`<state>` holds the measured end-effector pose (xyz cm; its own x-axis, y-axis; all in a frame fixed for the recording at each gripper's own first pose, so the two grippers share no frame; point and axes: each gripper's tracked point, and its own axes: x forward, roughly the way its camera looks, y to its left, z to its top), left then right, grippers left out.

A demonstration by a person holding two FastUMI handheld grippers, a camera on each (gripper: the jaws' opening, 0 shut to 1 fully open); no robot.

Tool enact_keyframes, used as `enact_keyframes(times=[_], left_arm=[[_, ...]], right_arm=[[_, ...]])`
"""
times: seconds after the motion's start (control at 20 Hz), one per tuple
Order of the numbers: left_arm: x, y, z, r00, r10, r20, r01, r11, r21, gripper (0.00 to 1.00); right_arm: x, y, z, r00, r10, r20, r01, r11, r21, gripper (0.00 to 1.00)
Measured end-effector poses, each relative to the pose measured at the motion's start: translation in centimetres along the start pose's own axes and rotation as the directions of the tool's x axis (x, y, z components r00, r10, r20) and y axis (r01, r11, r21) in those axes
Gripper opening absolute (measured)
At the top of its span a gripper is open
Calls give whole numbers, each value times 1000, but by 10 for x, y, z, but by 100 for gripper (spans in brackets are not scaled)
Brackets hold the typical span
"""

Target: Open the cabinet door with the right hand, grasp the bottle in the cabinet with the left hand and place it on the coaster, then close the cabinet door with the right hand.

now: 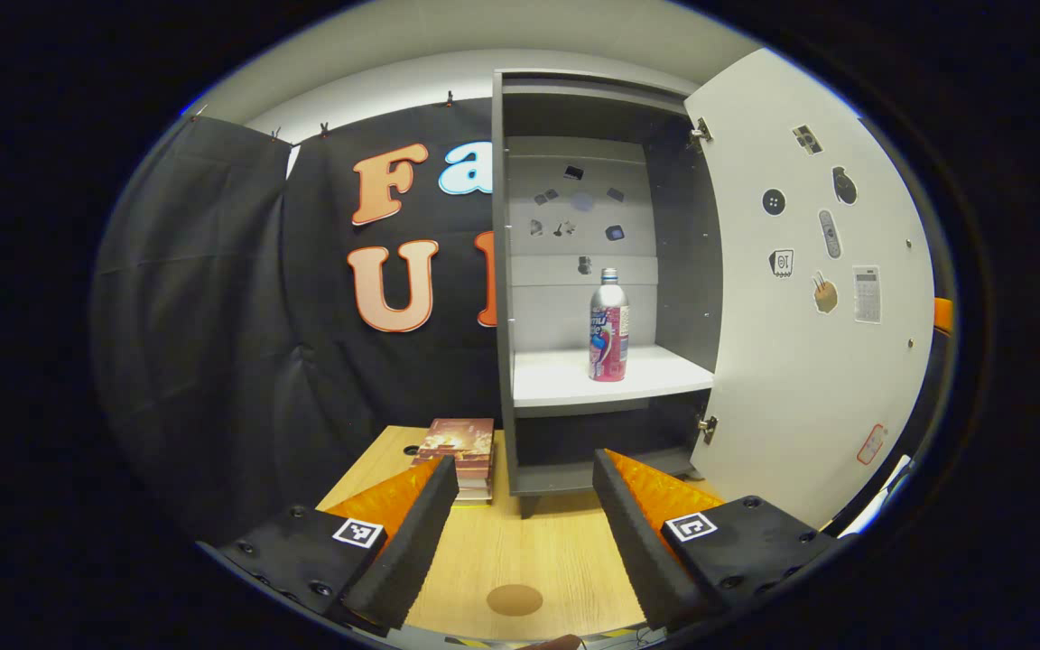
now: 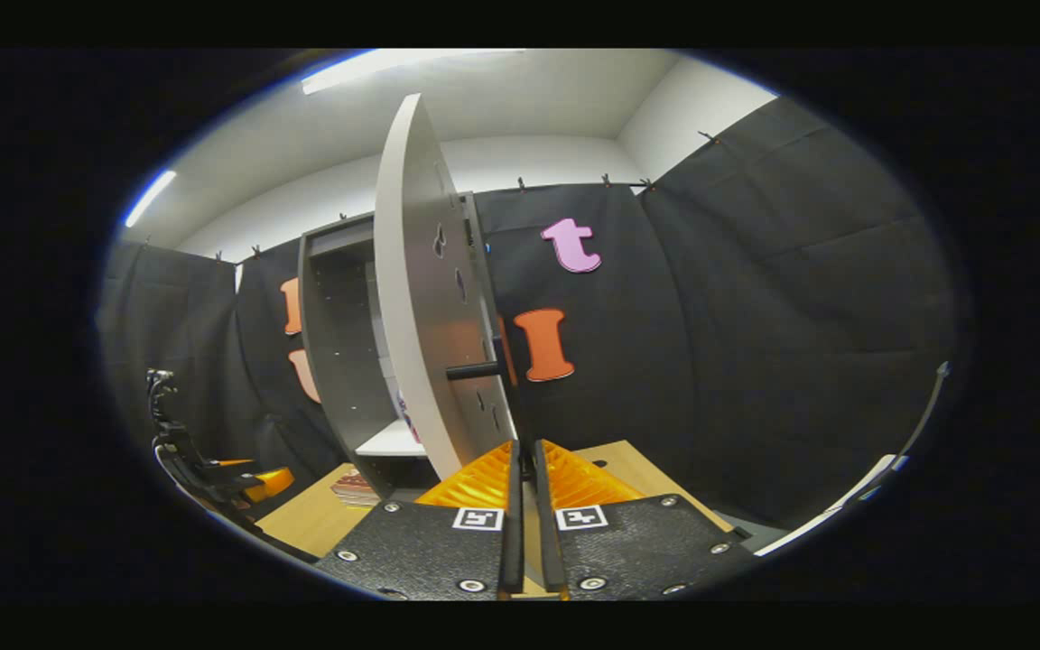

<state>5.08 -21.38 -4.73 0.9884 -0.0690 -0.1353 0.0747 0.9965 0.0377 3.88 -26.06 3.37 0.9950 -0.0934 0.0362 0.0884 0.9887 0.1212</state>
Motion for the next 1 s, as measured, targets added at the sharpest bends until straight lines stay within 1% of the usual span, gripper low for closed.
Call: enact_keyframes(times=[0.05, 0.1, 0.15, 0.2, 0.25, 0.35, 0.4, 0.45, 0.5, 0.55, 0.6, 0.65, 0.7, 0.75, 0.85, 0.9, 0.95, 1.0], left_arm=[[12, -6, 6, 1000, -16, 11, 15, 1000, 7, 98], [26, -13, 12, 999, -34, 26, 34, 999, 11, 95], [42, -22, 17, 998, -52, 34, 52, 999, 13, 95], [56, -31, 21, 997, -71, 38, 71, 997, 14, 98], [72, -40, 25, 995, -91, 41, 90, 996, 14, 98], [102, -54, 36, 991, -121, 56, 120, 993, 18, 98], [117, -58, 41, 990, -125, 60, 124, 992, 21, 95], [132, -65, 44, 989, -134, 64, 133, 991, 22, 98], [146, -72, 48, 987, -145, 66, 144, 989, 18, 95], [158, -80, 50, 986, -156, 66, 155, 988, 18, 98], [170, -86, 53, 984, -166, 70, 166, 986, 19, 95], [184, -91, 56, 982, -176, 75, 175, 984, 20, 98], [195, -95, 59, 981, -178, 79, 177, 984, 21, 95], [206, -99, 61, 979, -183, 83, 182, 983, 23, 98], [227, -105, 67, 978, -188, 95, 186, 982, 23, 98], [237, -108, 70, 976, -192, 99, 190, 981, 22, 95], [246, -109, 71, 976, -193, 103, 192, 981, 21, 100], [256, -110, 73, 975, -194, 106, 193, 981, 20, 98]], right_arm=[[-7, -1, 5, 1000, -16, 18, 17, 1000, -14, 0], [-17, 3, 7, 999, -27, 37, 28, 999, -27, 0], [-23, 7, 9, 998, -41, 51, 43, 998, -39, 6], [-30, 11, 9, 997, -53, 60, 56, 997, -47, 3], [-38, 17, 12, 996, -56, 69, 60, 997, -50, 6], [-51, 31, 17, 995, -48, 87, 52, 997, -50, 6], [-56, 43, 17, 995, -27, 97, 32, 998, -53, 6], [-61, 54, 19, 993, -8, 118, 15, 998, -56, 11], [-62, 61, 21, 991, -9, 137, 17, 998, -60, 15], [-64, 68, 20, 989, -7, 150, 16, 998, -60, 0], [-62, 77, 17, 989, 5, 150, 3, 998, -55, 0], [-59, 84, 11, 990, 11, 144, -3, 999, -52, 10], [-54, 91, 4, 991, 12, 132, -5, 999, -51, 11], [-49, 100, -4, 993, 20, 115, -15, 999, -50, 16], [-40, 125, -16, 993, 73, 92, -71, 997, -31, 20], [-31, 129, -21, 993, 87, 80, -85, 996, -18, 22], [-24, 135, -26, 993, 100, 67, -100, 995, -7, 22], [-15, 139, -32, 993, 103, 49, -103, 995, -5, 23]])
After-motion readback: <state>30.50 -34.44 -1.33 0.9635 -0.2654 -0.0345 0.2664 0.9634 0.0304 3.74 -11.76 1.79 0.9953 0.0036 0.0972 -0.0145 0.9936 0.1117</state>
